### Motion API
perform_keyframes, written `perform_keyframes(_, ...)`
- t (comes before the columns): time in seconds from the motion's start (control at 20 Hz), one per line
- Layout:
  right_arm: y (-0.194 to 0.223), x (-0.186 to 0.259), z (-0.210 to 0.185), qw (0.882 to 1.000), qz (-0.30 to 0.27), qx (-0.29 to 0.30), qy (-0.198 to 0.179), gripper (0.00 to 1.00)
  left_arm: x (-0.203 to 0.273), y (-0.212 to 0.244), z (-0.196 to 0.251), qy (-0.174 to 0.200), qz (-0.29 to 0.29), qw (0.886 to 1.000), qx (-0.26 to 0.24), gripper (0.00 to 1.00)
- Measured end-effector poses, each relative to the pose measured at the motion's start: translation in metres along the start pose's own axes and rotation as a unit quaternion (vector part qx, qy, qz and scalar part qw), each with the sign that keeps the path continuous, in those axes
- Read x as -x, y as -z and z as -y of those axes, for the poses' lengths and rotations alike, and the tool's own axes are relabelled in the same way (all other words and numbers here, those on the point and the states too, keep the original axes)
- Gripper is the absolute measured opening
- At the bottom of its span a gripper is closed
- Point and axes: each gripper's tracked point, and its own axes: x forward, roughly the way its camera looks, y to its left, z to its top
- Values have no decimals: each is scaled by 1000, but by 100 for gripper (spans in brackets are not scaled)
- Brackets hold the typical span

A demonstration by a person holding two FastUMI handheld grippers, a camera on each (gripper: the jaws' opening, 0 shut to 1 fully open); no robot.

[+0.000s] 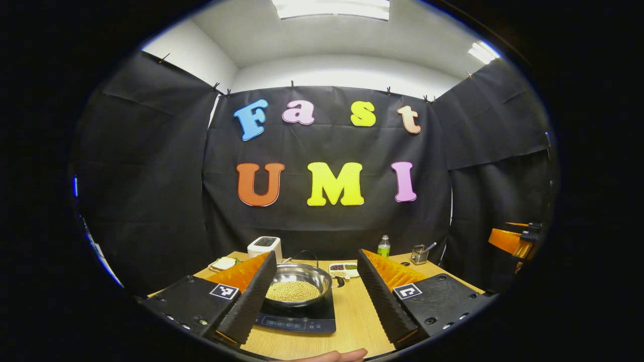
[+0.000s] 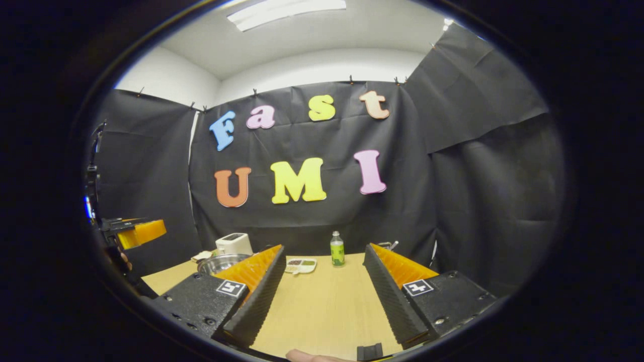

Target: First push the handle of the pot to place it horizontally, then grasp the pot with both hands and set it on the induction cooktop.

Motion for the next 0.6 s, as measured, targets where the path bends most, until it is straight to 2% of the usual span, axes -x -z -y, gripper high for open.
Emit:
perform_keyframes(0.2, -1, -2, -4, 1000, 1, 1, 1, 96, 0, 3, 2, 6, -4, 1000, 1, 96)
perform_keyframes(0.25, 0, -3, -4, 1000, -2, 0, 4, 99, 0, 5, 2, 8, -6, 1000, -1, 96)
perform_keyframes(0.3, 1, -3, -3, 1000, -4, 0, 8, 96, 1, 5, 1, 8, -7, 1000, -4, 96)
perform_keyframes(0.6, 4, -4, -7, 1000, -16, 4, 1, 96, 0, 11, 1, 14, -13, 1000, -10, 96)
